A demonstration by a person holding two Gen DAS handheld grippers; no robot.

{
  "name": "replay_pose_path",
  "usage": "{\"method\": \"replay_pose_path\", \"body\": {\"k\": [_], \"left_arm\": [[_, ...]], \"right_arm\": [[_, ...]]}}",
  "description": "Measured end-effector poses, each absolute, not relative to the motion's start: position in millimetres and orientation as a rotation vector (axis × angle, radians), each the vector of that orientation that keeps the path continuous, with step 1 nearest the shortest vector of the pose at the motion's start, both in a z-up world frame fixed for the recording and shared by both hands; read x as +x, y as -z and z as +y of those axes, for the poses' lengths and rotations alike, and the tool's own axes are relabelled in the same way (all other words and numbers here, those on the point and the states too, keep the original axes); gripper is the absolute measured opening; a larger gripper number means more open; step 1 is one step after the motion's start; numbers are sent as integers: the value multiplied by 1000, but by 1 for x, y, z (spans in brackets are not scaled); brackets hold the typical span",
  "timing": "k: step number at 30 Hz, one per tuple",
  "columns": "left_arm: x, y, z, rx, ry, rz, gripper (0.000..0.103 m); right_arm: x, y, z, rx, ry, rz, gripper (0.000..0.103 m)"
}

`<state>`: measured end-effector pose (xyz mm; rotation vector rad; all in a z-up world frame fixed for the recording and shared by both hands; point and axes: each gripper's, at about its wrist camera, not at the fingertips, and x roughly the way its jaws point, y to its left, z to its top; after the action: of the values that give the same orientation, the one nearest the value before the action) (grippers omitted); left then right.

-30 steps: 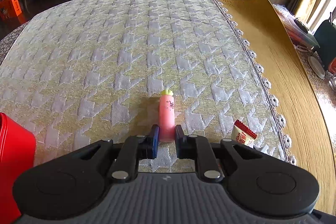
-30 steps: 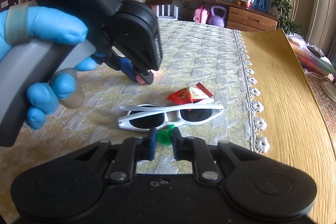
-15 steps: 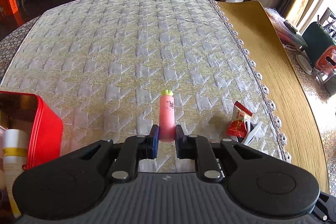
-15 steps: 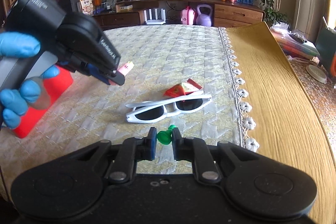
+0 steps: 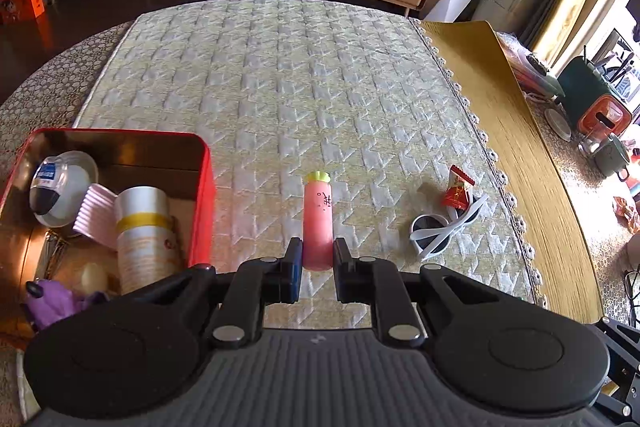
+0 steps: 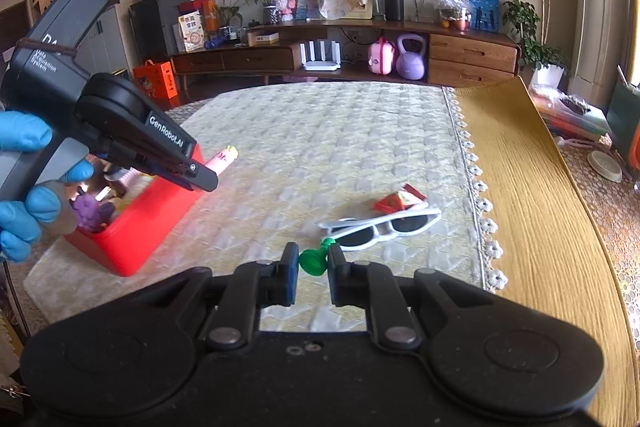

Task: Organize rigid objects
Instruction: 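Carry the pink tube with the left tool while the right tool carries the green object to the red box, then release the pink tube into the red box with the left tool while the right tool releases the green object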

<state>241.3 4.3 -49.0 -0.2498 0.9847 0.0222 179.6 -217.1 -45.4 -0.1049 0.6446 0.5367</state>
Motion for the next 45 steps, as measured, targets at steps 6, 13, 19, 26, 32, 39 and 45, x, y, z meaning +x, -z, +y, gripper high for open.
{"method": "replay_pose_path", "body": {"k": [6,13,19,26,32,39,45], "left_arm": [[212,35,33,-252,-35,967,16],[186,26,71,-253,-55,950,16],[170,22,106,-263,-89,936,16],[159,28,140,-272,-126,942,16],[153,39,163,-281,-156,956,16],[151,54,183,-299,-170,979,16],[150,64,195,-328,-177,983,15]], "right_arm": [[164,30,-196,-110,-581,639,14],[150,16,-158,-135,-647,627,14],[142,9,-122,-170,-705,612,14],[143,11,-85,-201,-754,617,14],[146,13,-58,-228,-793,611,14],[172,37,-24,-263,-799,668,14],[194,53,5,-283,-798,705,14]]}}
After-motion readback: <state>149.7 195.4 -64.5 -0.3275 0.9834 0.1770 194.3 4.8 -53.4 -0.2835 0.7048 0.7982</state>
